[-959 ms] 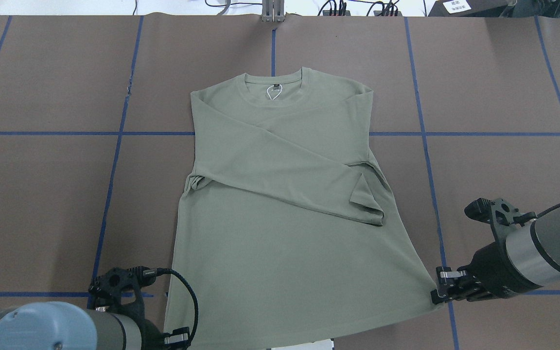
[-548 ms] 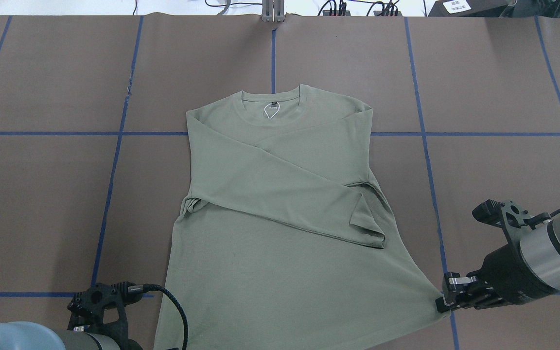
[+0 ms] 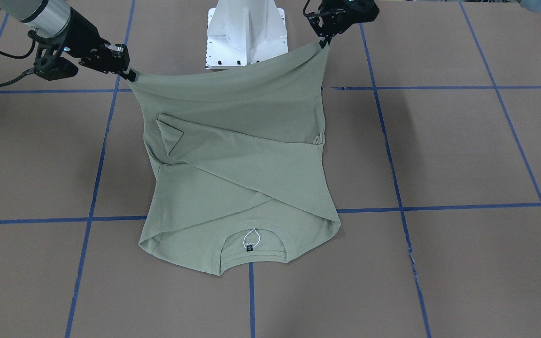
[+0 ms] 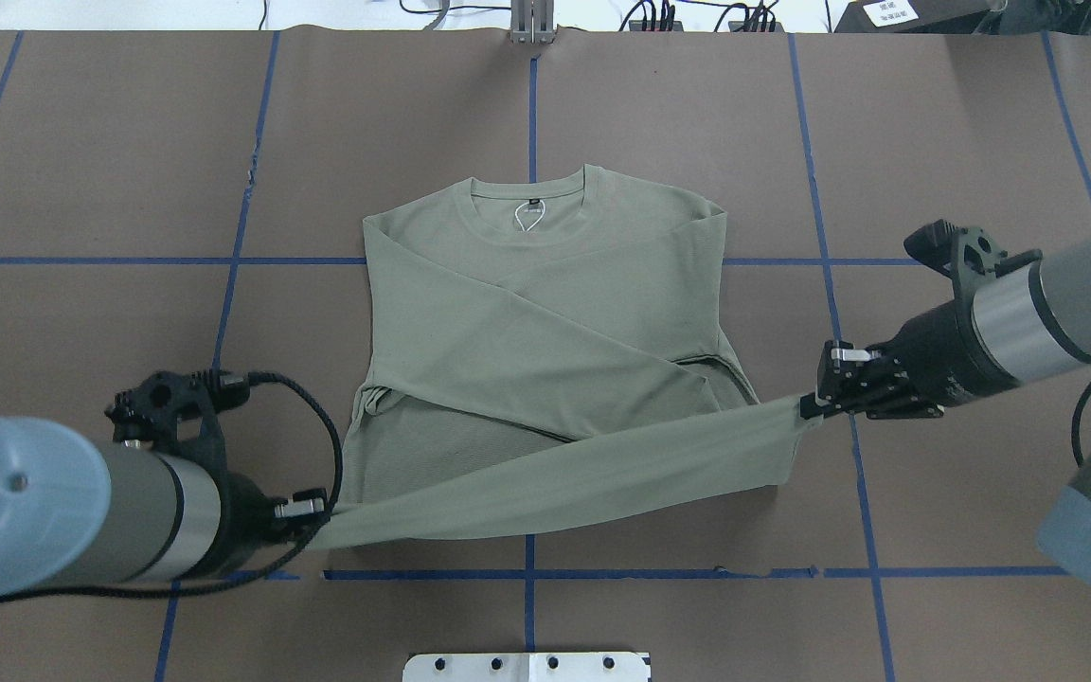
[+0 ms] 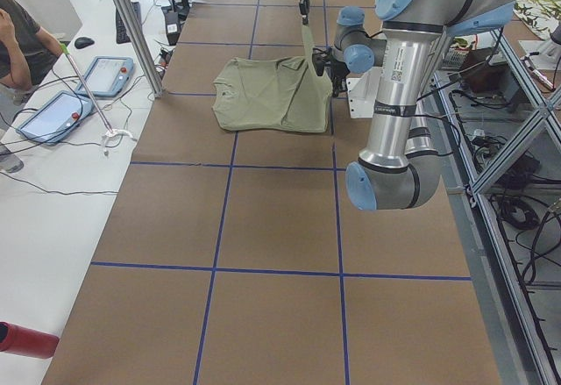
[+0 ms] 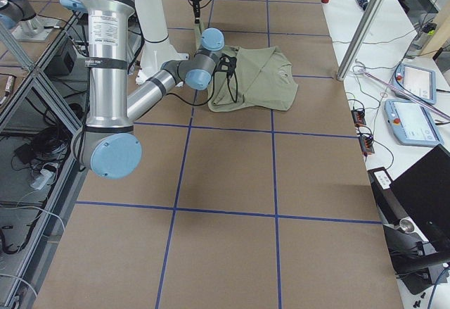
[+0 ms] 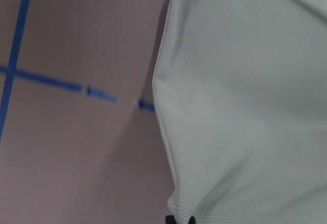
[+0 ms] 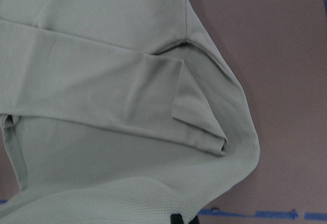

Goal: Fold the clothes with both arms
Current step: 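Lift the hem with both grippers and fold it over toward the collar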

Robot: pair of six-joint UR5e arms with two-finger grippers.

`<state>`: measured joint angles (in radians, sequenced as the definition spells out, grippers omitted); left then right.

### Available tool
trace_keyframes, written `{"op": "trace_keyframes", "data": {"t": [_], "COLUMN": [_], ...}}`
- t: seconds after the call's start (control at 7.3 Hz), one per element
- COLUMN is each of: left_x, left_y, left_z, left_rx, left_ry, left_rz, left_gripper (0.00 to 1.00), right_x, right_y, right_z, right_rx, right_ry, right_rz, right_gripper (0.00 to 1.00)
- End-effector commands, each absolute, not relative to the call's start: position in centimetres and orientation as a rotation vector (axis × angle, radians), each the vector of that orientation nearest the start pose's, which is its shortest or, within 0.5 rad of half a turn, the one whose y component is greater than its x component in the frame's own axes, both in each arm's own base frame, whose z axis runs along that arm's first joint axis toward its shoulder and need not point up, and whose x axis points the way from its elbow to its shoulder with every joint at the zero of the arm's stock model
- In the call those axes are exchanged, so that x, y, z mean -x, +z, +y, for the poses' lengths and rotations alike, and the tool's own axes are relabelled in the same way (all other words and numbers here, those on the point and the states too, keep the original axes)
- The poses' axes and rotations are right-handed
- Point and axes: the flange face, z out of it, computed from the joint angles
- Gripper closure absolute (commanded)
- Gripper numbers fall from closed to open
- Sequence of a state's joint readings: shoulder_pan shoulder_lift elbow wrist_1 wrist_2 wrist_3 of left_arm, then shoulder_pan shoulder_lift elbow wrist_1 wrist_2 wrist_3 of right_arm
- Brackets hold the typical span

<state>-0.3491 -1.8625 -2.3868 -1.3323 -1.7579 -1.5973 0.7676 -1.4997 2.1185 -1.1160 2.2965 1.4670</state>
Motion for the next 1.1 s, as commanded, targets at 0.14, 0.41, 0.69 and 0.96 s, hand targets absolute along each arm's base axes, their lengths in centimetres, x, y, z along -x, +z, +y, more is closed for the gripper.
{"op": "trace_keyframes", "data": {"t": [0.14, 0.41, 0.69, 0.96], "left_x": [-37.0, -34.5, -38.0, -41.1], "left_y": [20.1, 20.4, 22.0, 26.6], "left_z": [-38.8, -43.5, -48.5, -52.6], "left_rx": [-0.065, -0.134, -0.154, -0.179], "left_ry": [-0.429, -0.451, -0.473, -0.483], "left_rz": [0.846, 0.831, 0.836, 0.866], "left_gripper": [1.00, 1.00, 1.00, 1.00], "right_x": [29.1, 28.8, 30.3, 32.2], "right_y": [28.8, 27.3, 27.8, 29.3], "right_z": [-49.1, -53.9, -58.3, -61.8], "right_rx": [0.059, -0.012, -0.016, -0.003], "right_ry": [0.328, 0.398, 0.442, 0.458], "right_rz": [-1.202, -1.191, -1.154, -1.105], "right_gripper": [1.00, 1.00, 1.00, 1.00]}}
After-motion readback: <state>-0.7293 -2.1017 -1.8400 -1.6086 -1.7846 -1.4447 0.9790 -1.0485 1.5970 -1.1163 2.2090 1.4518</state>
